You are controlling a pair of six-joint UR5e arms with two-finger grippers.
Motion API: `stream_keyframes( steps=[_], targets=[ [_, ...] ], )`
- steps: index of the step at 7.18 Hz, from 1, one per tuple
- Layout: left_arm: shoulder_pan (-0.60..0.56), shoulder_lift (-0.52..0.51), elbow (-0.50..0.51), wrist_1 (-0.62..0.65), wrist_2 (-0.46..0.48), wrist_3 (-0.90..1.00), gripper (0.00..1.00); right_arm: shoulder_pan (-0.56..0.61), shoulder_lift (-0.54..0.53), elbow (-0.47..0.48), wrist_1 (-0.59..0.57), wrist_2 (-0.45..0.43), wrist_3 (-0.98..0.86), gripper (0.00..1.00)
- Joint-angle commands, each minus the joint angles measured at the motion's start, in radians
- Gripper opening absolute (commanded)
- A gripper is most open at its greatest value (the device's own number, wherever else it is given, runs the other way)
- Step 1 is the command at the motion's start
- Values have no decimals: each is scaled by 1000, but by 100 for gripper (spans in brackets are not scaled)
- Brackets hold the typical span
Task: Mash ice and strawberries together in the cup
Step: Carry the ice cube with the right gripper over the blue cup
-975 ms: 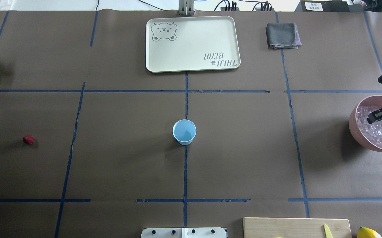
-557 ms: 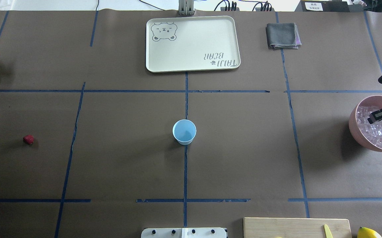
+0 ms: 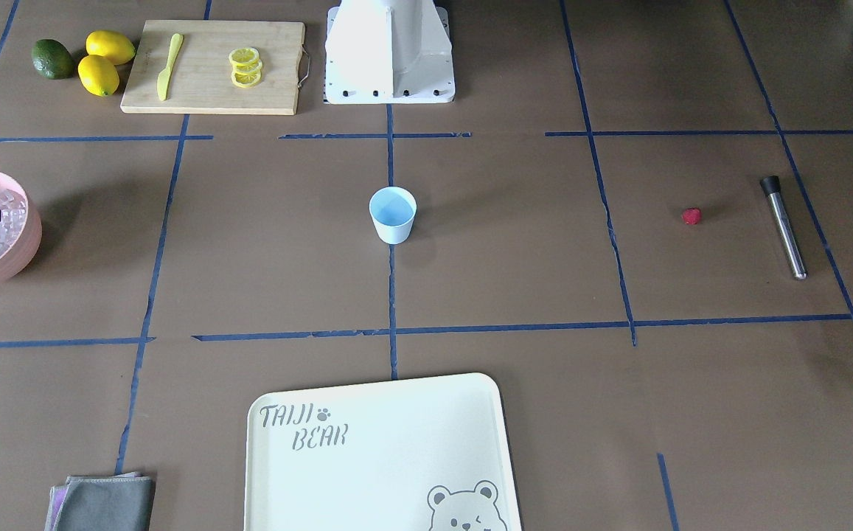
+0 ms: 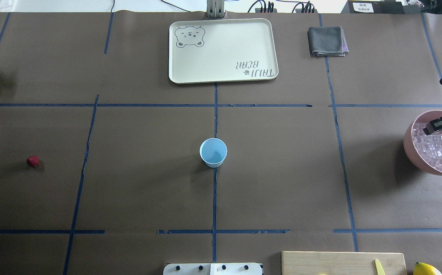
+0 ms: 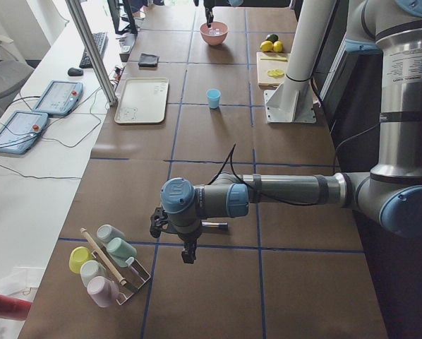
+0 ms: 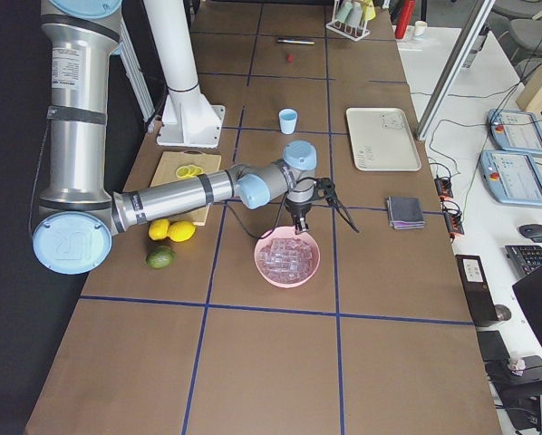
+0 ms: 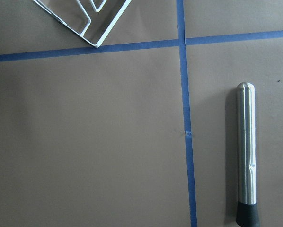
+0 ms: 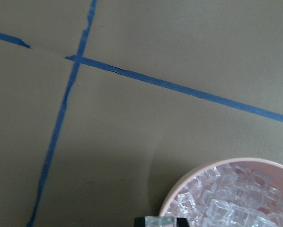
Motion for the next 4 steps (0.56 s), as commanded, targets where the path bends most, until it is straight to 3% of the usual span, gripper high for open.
stream_keyframes(
  steps=[1,3,4],
  targets=[
    [0,0,-5,0,0,0,100,-29,176,67,-160,-3,164,0],
    [0,-2,-8,-1,-1,0,100,-194,333,56,-165,-49,463,0],
    [0,-3,-8,-1,0,0,100,-285,406,44,-182,-131,563,0]
  ],
)
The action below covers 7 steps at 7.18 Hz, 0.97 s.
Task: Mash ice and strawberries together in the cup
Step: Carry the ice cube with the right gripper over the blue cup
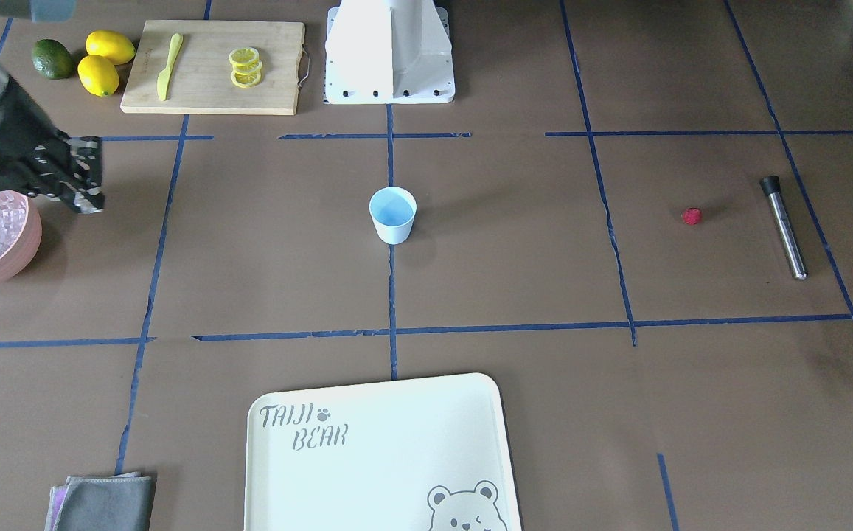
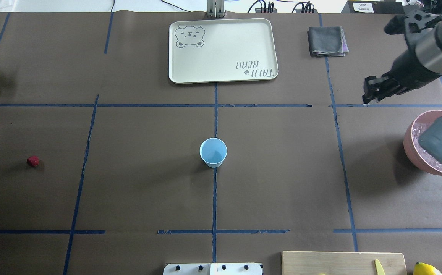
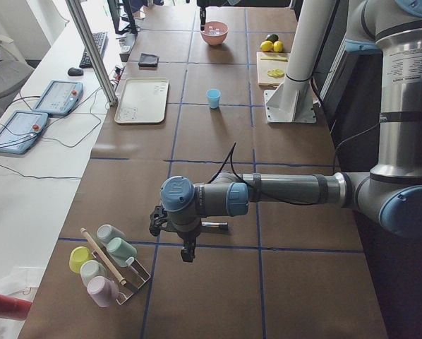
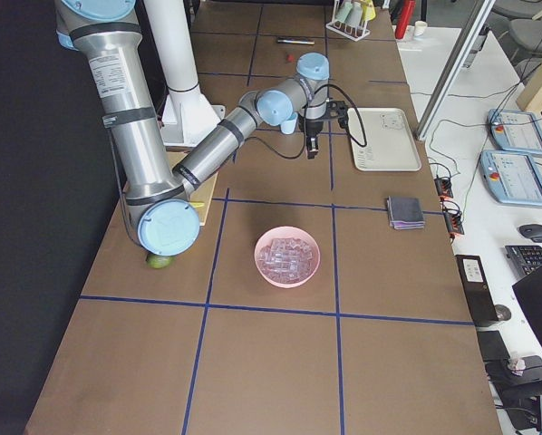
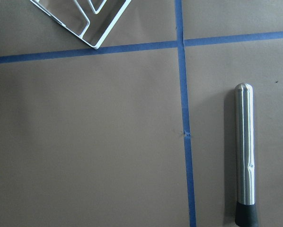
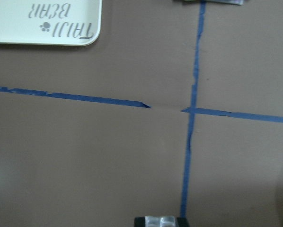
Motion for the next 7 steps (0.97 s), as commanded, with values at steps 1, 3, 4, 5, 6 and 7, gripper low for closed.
stream_keyframes(
  steps=[1,3,4,5,6,7],
  targets=[
    [0,-1,-1,0,-1,0,100,-199,190,-44,-56,-162,248,0],
    [0,-1,-1,0,-1,0,100,-339,329,-127,-71,-282,429,0],
    [0,0,-1,0,-1,0,100,-403,370,-165,-71,-349,500,0],
    [0,0,-1,0,-1,0,100,-445,431,-240,-71,-392,538,0],
    [0,0,1,0,-1,0,100,-483,491,-324,-67,-434,577,0],
    [0,0,1,0,-1,0,100,-510,522,-373,-64,-451,588,0]
  ],
)
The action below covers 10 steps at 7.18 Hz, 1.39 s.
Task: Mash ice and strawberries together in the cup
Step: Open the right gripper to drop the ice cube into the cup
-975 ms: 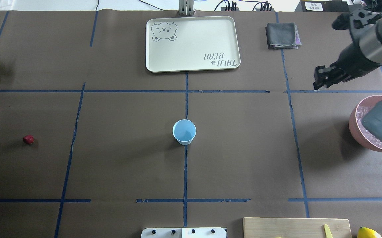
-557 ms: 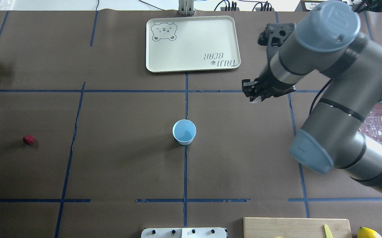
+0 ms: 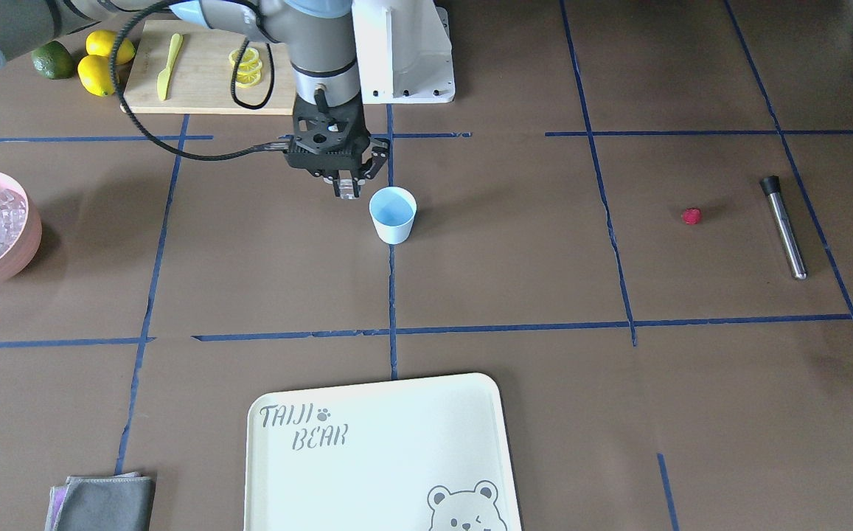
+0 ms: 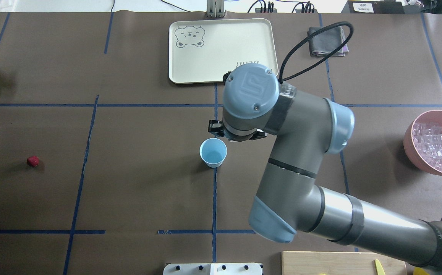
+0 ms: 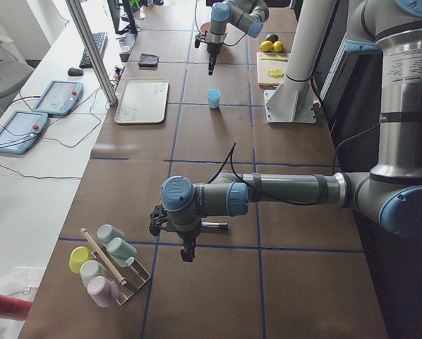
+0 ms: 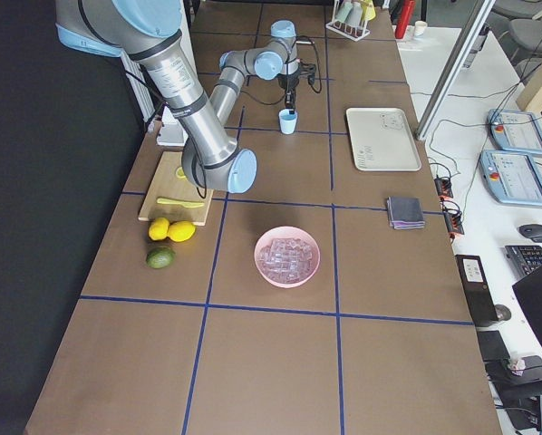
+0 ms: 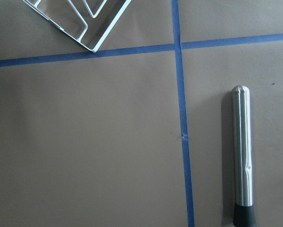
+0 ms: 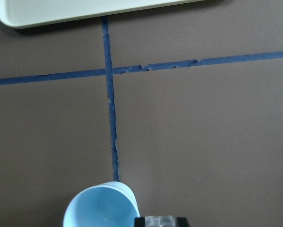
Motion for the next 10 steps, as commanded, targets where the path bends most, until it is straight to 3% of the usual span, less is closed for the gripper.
stream_keyframes(
  steps=[1,4,5,6,10],
  targets=[
    [0,0,1,0,0,0,100,-54,71,-108,11,-45,39,0],
    [0,0,4,-2,0,0,100,-62,86,-181,67,-47,38,4],
    [0,0,5,-3,0,0,100,-62,76,-184,96,-50,39,90],
    [5,0,5,-3,0,-2,100,-63,71,-185,131,-51,41,99],
    [6,0,7,-3,0,-2,100,-27,71,-172,127,-34,28,99]
  ],
)
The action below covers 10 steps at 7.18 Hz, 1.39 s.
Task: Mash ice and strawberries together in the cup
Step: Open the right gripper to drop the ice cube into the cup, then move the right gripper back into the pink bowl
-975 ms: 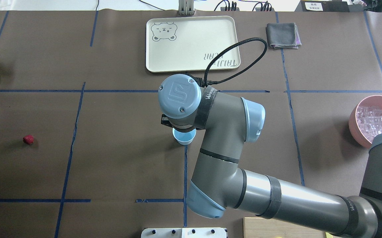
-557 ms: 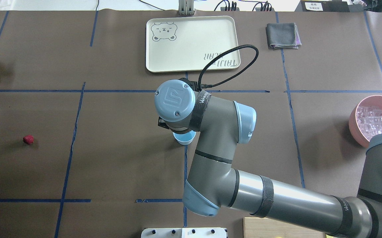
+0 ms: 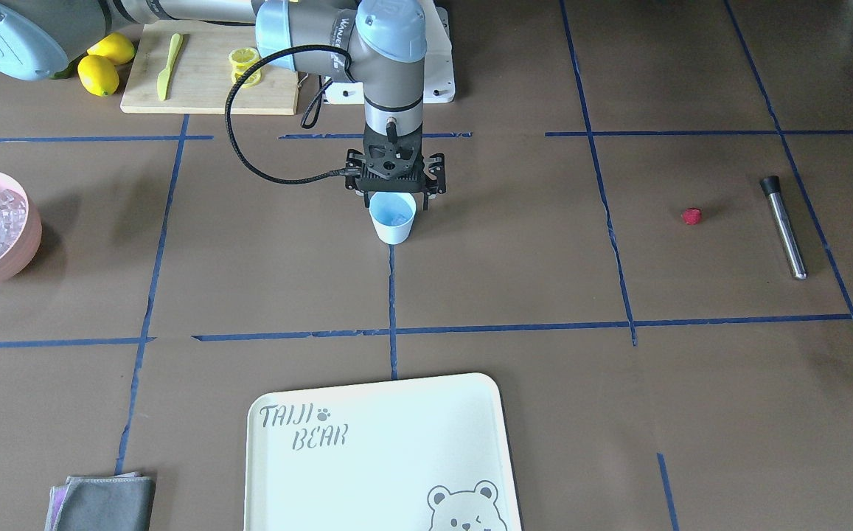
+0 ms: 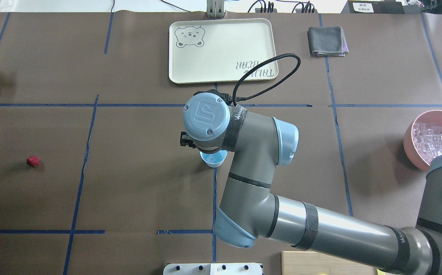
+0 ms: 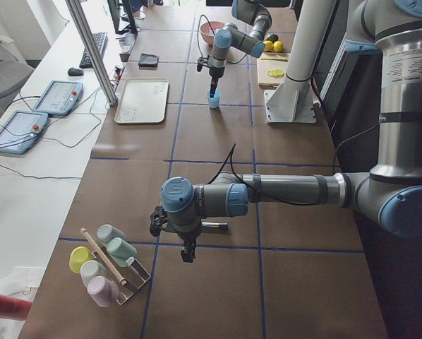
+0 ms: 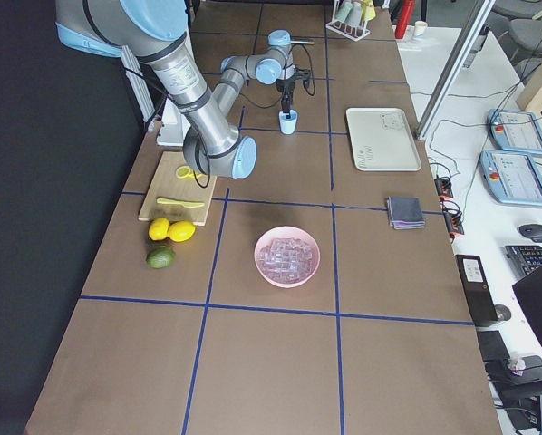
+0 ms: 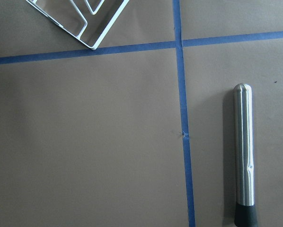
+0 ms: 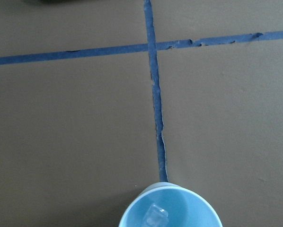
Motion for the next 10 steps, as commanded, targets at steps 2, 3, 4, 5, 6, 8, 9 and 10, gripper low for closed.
stream_keyframes(
  steps=[2,3,4,5,6,8,9,10],
  targets=[
    [0,0,4,1,0,0,100,106,-43,41,-56,81,-142,99],
    [0,-2,4,1,0,0,100,138,-146,140,-58,97,-238,99],
    [0,0,4,-1,0,0,100,190,-287,276,-55,152,-381,100],
    [0,-2,4,-1,0,0,100,262,-424,388,-55,228,-513,99],
    [0,-2,6,-1,2,1,100,330,-527,437,-51,276,-620,100],
    [0,-2,4,2,2,2,100,509,-729,462,-48,343,-956,99],
    [0,-2,4,2,2,2,100,581,-809,462,-20,377,-1054,99],
    [0,-2,3,2,2,2,100,624,-921,454,108,405,-1093,99]
  ],
)
